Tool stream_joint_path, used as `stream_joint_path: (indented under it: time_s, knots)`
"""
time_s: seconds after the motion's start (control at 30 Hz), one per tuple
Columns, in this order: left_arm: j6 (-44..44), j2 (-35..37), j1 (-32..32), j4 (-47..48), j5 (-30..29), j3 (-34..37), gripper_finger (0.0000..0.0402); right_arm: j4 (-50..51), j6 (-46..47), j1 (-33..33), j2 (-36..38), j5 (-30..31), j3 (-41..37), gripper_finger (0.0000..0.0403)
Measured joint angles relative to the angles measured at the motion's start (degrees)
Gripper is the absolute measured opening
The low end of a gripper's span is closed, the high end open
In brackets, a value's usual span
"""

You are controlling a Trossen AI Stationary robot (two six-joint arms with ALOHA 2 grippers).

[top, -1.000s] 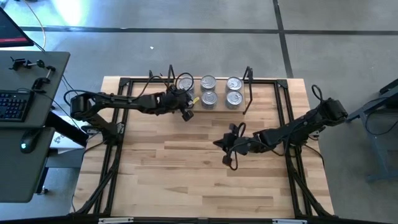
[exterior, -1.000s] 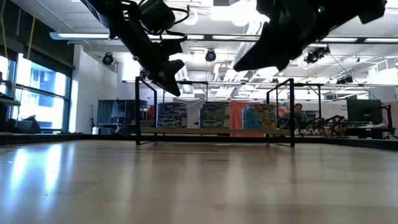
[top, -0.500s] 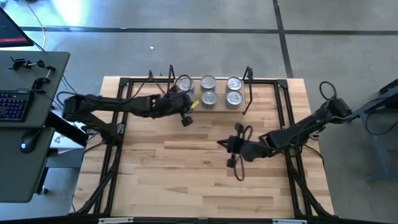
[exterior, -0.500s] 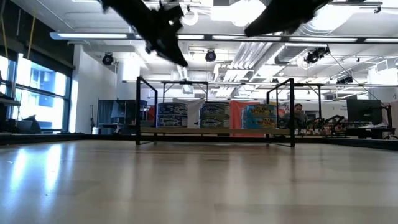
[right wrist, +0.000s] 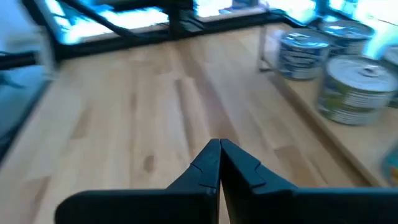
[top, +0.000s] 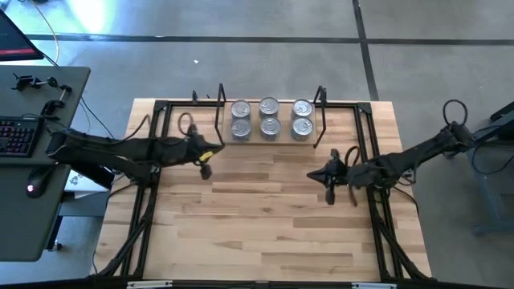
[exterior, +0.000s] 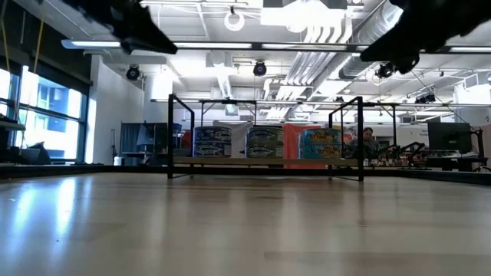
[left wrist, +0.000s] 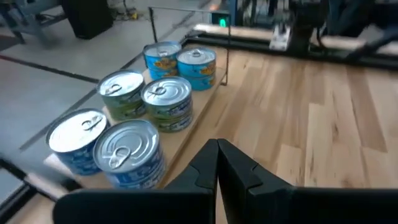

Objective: Stack canned seafood by type on shelf
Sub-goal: Return to Home Position

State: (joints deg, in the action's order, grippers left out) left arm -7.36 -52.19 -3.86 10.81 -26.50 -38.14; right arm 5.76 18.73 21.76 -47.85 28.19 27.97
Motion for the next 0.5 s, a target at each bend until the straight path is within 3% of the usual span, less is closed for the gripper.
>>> stream_joint_path:
  time_s: [0.13,0.23,0.37,0.5]
  knots:
    - [-2.77,6.51,0.09,-4.06,0.29,7.46,0.0,-7.97,-4.06,-4.95,7.31,-9.49,-7.46,0.0]
    - [-3.21,11.04,0.12,-4.18,0.65,11.26,0.0,-8.14,-9.92,-8.18,12.11,-13.8,-10.96,0.0]
    - [-3.07,17.99,2.74,-0.01,-1.27,12.61,0.0,-6.55,-11.61,-12.91,19.12,-16.01,-13.23,0.0]
    - [-2.36,24.75,6.12,2.59,0.24,13.99,0.0,-6.08,-11.56,-16.73,25.69,-23.86,-15.87,0.0]
